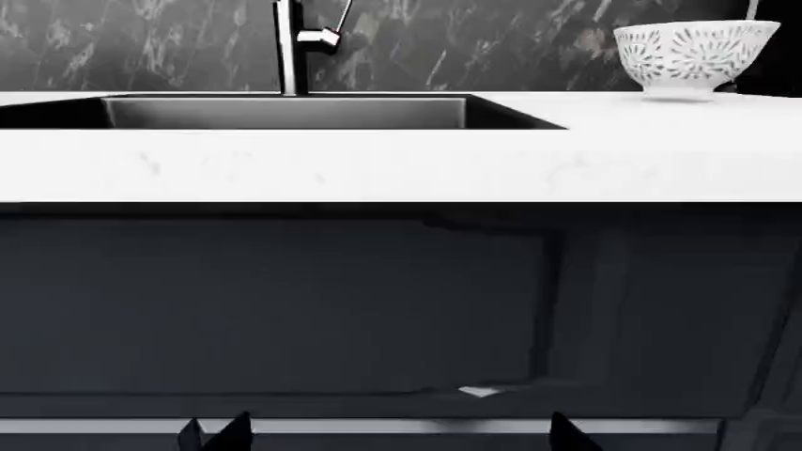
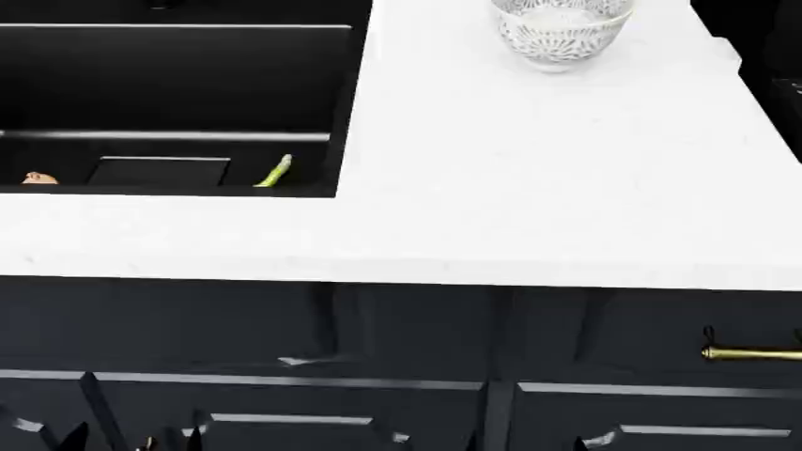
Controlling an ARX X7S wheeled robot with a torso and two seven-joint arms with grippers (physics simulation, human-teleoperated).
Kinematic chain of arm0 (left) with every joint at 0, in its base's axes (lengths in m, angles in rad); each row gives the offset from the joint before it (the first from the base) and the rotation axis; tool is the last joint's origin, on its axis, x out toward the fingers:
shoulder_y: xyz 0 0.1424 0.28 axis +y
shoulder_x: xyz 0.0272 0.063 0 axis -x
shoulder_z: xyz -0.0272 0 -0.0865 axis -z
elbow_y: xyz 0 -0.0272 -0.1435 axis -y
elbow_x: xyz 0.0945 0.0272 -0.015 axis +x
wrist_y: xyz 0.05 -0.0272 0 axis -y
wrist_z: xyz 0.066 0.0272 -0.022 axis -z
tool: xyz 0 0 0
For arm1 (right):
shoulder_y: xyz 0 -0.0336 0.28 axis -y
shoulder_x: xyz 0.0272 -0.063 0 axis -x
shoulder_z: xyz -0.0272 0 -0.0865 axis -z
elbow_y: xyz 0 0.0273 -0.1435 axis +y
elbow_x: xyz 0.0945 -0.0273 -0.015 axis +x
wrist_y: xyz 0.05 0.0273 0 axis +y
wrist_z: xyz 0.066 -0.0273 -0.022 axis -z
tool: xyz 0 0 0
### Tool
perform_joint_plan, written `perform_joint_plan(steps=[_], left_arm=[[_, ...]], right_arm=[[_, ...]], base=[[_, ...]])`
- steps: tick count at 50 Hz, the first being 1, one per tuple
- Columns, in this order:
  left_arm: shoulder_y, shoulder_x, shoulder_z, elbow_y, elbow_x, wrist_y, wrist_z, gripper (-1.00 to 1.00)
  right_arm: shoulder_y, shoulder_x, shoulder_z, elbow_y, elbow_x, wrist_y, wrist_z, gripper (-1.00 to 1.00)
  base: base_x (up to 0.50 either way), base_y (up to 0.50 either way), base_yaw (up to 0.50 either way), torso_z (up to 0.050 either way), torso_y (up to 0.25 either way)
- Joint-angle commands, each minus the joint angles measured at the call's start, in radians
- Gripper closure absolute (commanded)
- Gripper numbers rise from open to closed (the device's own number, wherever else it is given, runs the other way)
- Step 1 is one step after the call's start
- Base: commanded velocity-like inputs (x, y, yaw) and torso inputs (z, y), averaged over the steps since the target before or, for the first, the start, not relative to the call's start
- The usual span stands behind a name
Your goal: Pick the broccolis and asparaguss from the sink and place them in one bowl. Place the onion in the other bowl. Then turn off the sink faucet.
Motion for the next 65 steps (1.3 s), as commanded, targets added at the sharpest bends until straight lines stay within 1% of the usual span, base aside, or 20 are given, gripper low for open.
perform_joint_plan(steps=[1,2,9,21,36,51,60,65], left_arm=[[-0.004,-0.015,0.009,-0.003,-0.032,-0.009,-0.015,-1.0],[-0.006,-0.019,0.008,-0.001,-0.057,-0.024,-0.012,-1.0],[-0.008,-0.036,0.044,-0.006,-0.063,-0.018,-0.042,-1.0],[-0.006,-0.061,0.064,-0.006,-0.094,-0.02,-0.066,-1.0],[-0.008,-0.077,0.086,-0.004,-0.13,-0.045,-0.085,-1.0],[-0.01,-0.092,0.106,-0.006,-0.143,-0.049,-0.108,-1.0],[-0.014,-0.104,0.113,-0.006,-0.168,-0.057,-0.11,-1.0],[-0.019,-0.11,0.125,-0.016,-0.151,-0.07,-0.131,-1.0]], right_arm=[[-0.003,0.016,-0.021,-0.005,0.013,0.003,0.021,-1.0],[-0.005,0.02,-0.025,-0.004,0.019,0.001,0.028,-1.0],[-0.008,0.041,-0.048,-0.008,0.045,-0.009,0.049,-1.0],[-0.008,0.065,-0.077,-0.015,0.059,0.014,0.076,-1.0],[-0.01,0.082,-0.095,-0.017,0.08,-0.003,0.1,-1.0],[-0.008,0.099,-0.115,-0.017,0.091,-0.004,0.123,-1.0],[-0.006,0.107,-0.127,-0.014,0.094,-0.008,0.137,-1.0],[-0.007,0.112,-0.132,-0.015,0.1,-0.008,0.143,-1.0]], base=[[0.0,0.0,0.0,0.0,0.0],[0.0,0.0,0.0,0.0,0.0],[0.0,0.0,0.0,0.0,0.0],[0.0,0.0,0.0,0.0,0.0],[0.01,0.5,0.0,0.0,0.0],[0.01,0.36,0.0,0.0,0.0],[0.0,0.0,0.0,0.0,0.0],[0.0,0.0,0.0,0.0,0.0]])
